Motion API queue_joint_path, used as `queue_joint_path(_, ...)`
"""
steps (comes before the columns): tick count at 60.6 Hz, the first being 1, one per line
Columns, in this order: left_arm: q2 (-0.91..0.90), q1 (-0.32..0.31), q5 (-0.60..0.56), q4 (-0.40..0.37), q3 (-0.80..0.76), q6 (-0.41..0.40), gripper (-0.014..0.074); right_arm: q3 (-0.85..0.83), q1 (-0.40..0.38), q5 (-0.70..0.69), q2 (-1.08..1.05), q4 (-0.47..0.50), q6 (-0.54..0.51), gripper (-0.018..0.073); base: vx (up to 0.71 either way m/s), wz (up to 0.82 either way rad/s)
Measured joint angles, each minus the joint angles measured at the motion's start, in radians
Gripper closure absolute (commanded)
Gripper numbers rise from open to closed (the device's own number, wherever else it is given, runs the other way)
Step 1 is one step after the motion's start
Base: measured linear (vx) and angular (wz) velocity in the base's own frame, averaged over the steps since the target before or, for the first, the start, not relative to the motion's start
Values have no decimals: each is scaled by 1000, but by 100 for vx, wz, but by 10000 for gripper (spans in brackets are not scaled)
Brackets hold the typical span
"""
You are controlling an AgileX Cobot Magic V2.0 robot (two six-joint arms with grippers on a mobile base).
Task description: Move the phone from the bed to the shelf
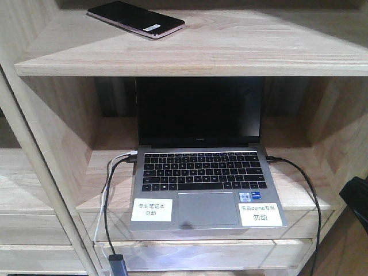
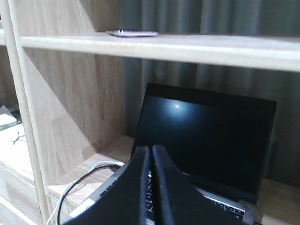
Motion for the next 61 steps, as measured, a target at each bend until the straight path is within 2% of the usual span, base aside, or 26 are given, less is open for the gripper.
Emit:
queue_joint_path(51,0,0,0,0,0,0,595,1,-1,-19,0,23,2,565,0,0)
queue_joint_path(56,0,0,0,0,0,0,595,1,-1,-29,0,-4,37,565,0,0)
queue_joint_path(61,0,0,0,0,0,0,595,1,-1,-37,0,-104,138,565,0,0)
